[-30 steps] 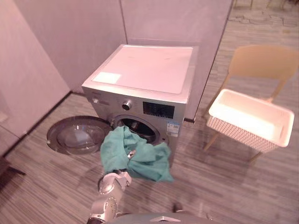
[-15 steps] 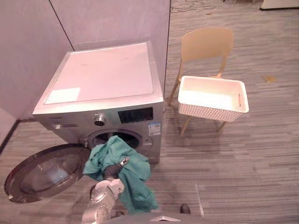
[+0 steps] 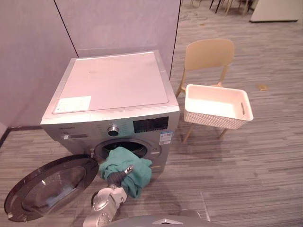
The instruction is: Pick up the laundry basket with both hands and put the clothes into the washing machine.
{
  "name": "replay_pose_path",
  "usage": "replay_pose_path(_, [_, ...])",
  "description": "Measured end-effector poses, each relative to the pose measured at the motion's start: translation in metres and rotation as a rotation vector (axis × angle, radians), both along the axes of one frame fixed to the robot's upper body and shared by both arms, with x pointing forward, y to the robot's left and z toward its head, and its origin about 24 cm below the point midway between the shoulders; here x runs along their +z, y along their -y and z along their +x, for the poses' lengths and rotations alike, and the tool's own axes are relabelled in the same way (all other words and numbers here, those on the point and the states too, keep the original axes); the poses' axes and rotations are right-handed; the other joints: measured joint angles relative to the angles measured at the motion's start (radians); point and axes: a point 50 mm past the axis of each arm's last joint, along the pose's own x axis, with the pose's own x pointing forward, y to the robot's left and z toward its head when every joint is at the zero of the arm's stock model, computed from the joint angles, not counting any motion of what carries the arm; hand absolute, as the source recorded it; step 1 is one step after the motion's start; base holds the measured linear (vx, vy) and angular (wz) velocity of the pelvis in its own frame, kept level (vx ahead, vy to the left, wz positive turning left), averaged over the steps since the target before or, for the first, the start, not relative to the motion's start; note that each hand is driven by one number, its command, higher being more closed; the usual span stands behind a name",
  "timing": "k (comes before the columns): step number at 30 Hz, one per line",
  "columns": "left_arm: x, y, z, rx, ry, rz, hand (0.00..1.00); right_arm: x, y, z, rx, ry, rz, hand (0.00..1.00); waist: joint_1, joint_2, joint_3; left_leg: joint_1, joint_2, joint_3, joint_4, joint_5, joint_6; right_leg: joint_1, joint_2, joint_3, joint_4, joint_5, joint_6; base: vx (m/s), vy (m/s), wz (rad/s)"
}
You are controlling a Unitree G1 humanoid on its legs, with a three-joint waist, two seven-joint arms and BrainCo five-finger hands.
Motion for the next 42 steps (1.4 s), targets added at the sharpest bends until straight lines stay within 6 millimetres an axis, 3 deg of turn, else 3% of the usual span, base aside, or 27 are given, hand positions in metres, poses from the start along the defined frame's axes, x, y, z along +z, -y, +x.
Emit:
replay_pose_path(1, [-0.001,-0.001,-0.001,0.001,-0.004,0.003,1.00,-0.001,-0.002,-0.001,-0.005,-0.001,0.006,0.00,-0.002,-0.007,0.004,0.002,0.006,-0.003,0.003,-0.006,0.010,-0.008,0.009,0.007,0.011,-0.039,0.013,-0.03,-0.023,-0.04])
replay_pose_path(2, [-0.001,-0.005,-0.001,0.019,-0.004,0.009,1.00,-0.001,-0.004,-0.002,-0.005,-0.003,0.012,0.00,-0.001,-0.018,0.012,-0.011,0.028,-0.008,0.026,-0.025,-0.003,-0.029,0.077,0.063,0.039,-0.161,0.047,-0.02,-0.075,0.04])
replay_pose_path(3, [0.000,-0.007,0.001,0.024,0.005,0.011,1.00,-0.001,-0.006,0.002,0.009,0.008,0.014,0.00,0.001,-0.019,0.034,-0.025,0.050,-0.018,0.052,-0.034,-0.015,-0.043,0.151,0.099,0.043,-0.229,0.069,-0.01,-0.102,0.11])
replay_pose_path(4, [0.001,-0.006,0.002,0.024,0.010,0.011,1.00,-0.001,-0.007,0.006,0.018,0.017,0.016,0.00,0.000,-0.035,0.052,-0.034,0.050,-0.027,0.064,-0.038,-0.022,-0.042,0.180,0.104,0.025,-0.243,0.073,-0.01,-0.136,0.39])
replay_pose_path(5, [0.004,-0.007,0.004,0.023,0.027,0.014,1.00,-0.001,-0.013,0.006,0.040,0.022,0.025,0.00,0.001,-0.090,0.086,-0.066,0.026,-0.050,0.122,-0.059,-0.034,-0.030,0.192,0.091,-0.023,-0.234,0.023,-0.01,-0.253,0.46])
replay_pose_path(6, [0.006,-0.003,0.009,0.031,0.040,0.001,1.00,0.000,-0.012,0.008,0.064,0.031,0.017,0.00,0.013,-0.131,0.132,-0.119,0.015,-0.066,0.242,-0.106,-0.046,-0.024,0.174,0.051,-0.025,-0.296,-0.006,-0.02,-0.248,0.36])
replay_pose_path(7, [0.008,0.001,0.012,0.032,0.046,-0.010,1.00,0.002,-0.008,0.017,0.073,0.056,0.005,0.00,0.021,-0.113,0.162,-0.159,0.040,-0.075,0.312,-0.129,-0.051,-0.034,0.192,0.043,-0.009,-0.296,-0.007,-0.03,-0.202,0.25])
replay_pose_path(8, [0.016,0.011,0.020,0.019,0.084,-0.035,1.00,0.008,0.000,0.032,0.083,0.117,-0.029,0.00,0.026,-0.077,0.218,-0.231,0.075,-0.094,0.412,-0.163,-0.059,-0.061,0.214,0.018,0.020,-0.308,-0.016,-0.07,-0.087,0.22])
replay_pose_path(10, [0.028,0.018,0.034,0.021,0.144,-0.060,1.00,0.017,0.005,0.059,0.126,0.200,-0.064,0.00,0.027,-0.059,0.286,-0.302,0.102,-0.114,0.493,-0.181,-0.066,-0.117,0.221,-0.012,0.083,-0.315,-0.017,-0.08,-0.087,0.26])
replay_pose_path(12, [0.041,0.010,0.049,0.063,0.205,-0.054,1.00,0.027,0.003,0.083,0.163,0.291,-0.082,0.00,0.042,-0.076,0.357,-0.333,0.135,-0.088,0.551,-0.196,-0.081,-0.159,0.231,-0.021,0.147,-0.316,-0.017,-0.12,-0.062,-0.09])
replay_pose_path(14, [0.044,0.002,0.055,0.120,0.222,-0.048,1.00,0.031,0.003,0.089,0.160,0.332,-0.088,0.00,0.047,-0.082,0.361,-0.402,0.164,-0.090,0.628,-0.227,-0.078,-0.205,0.244,-0.029,0.185,-0.325,-0.018,-0.18,-0.025,-0.22])
replay_pose_path(15, [0.047,-0.005,0.061,0.161,0.236,-0.039,1.00,0.031,0.004,0.089,0.144,0.347,-0.082,0.00,0.046,-0.090,0.371,-0.452,0.175,-0.104,0.696,-0.260,-0.080,-0.235,0.245,-0.037,0.212,-0.355,-0.035,-0.23,0.005,-0.07])
replay_pose_path(17, [0.053,-0.016,0.075,0.222,0.255,-0.023,1.00,0.031,0.003,0.087,0.120,0.349,-0.065,0.00,0.047,-0.092,0.411,-0.524,0.193,-0.131,0.778,-0.293,-0.082,-0.275,0.245,-0.055,0.256,-0.367,-0.021,-0.20,0.047,0.08])
replay_pose_path(20, [0.062,-0.034,0.091,0.327,0.277,0.003,1.00,0.030,-0.002,0.083,0.127,0.350,-0.054,0.00,0.050,-0.102,0.426,-0.617,0.215,-0.132,0.828,-0.294,-0.078,-0.343,0.239,-0.073,0.267,-0.354,-0.007,-0.15,0.072,0.03])
replay_pose_path(23, [0.075,-0.052,0.107,0.428,0.312,0.024,1.00,0.031,-0.003,0.084,0.131,0.354,-0.054,0.00,0.050,-0.110,0.433,-0.671,0.243,-0.110,0.853,-0.281,-0.065,-0.391,0.230,-0.083,0.280,-0.342,-0.017,-0.07,0.047,-0.01])
replay_pose_path(29, [0.132,-0.093,0.144,0.636,0.513,0.020,1.00,0.039,-0.001,0.100,0.110,0.407,-0.077,0.00,0.045,-0.132,0.445,-0.780,0.267,-0.114,0.903,-0.277,-0.057,-0.488,0.235,-0.087,0.300,-0.324,-0.032,-0.01,0.032,-0.10])
replay_pose_path(33, [0.169,-0.100,0.168,0.672,0.621,0.008,1.00,0.044,-0.001,0.115,0.105,0.455,-0.081,0.00,0.032,-0.143,0.451,-0.819,0.272,-0.120,0.924,-0.283,-0.054,-0.524,0.234,-0.089,0.318,-0.324,-0.031,0.00,0.007,-0.02])
replay_pose_path(39, [0.214,-0.102,0.189,0.686,0.737,-0.071,1.00,0.049,0.000,0.125,0.101,0.488,-0.089,0.00,0.006,-0.154,0.454,-0.884,0.274,-0.141,0.942,-0.284,-0.055,-0.574,0.234,-0.102,0.330,-0.324,-0.032,0.00,0.000,0.00])
replay_pose_path(42, [0.254,-0.103,0.203,0.673,0.837,-0.107,1.00,0.051,0.000,0.128,0.108,0.503,-0.093,0.00,-0.007,-0.176,0.458,-0.928,0.278,-0.144,0.961,-0.284,-0.055,-0.625,0.233,-0.102,0.360,-0.324,-0.032,-0.02,-0.018,-0.09])
